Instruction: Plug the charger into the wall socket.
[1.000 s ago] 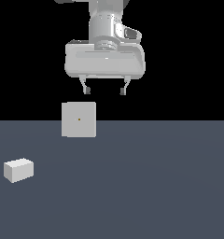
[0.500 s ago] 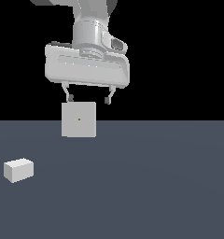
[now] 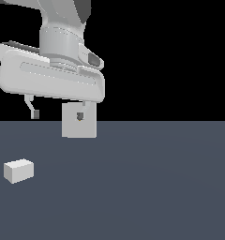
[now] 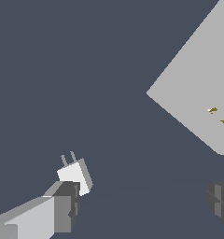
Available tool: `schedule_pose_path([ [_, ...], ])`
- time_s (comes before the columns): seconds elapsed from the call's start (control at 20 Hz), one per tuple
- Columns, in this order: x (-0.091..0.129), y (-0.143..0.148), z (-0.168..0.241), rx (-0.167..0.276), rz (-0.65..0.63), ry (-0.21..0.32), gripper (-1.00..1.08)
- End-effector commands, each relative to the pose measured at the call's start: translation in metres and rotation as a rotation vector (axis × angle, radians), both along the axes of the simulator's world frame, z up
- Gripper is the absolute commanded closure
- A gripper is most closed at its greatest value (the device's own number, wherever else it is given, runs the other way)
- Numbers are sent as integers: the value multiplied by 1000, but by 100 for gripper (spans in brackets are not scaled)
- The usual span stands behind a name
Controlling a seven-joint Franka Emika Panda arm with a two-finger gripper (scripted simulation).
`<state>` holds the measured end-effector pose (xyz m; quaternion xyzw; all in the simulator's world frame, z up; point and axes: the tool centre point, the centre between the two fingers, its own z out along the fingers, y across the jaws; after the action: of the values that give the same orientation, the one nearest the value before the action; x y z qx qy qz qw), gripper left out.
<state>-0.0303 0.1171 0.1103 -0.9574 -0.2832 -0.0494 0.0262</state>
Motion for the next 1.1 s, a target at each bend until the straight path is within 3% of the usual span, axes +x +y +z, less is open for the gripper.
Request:
schedule_pose_path([
  [0.0, -12, 13, -10, 5, 91, -13, -92],
  [0.5, -48, 43, -40, 17, 335, -45, -92],
  [1.05, -58, 48, -49, 20, 391, -51, -92],
])
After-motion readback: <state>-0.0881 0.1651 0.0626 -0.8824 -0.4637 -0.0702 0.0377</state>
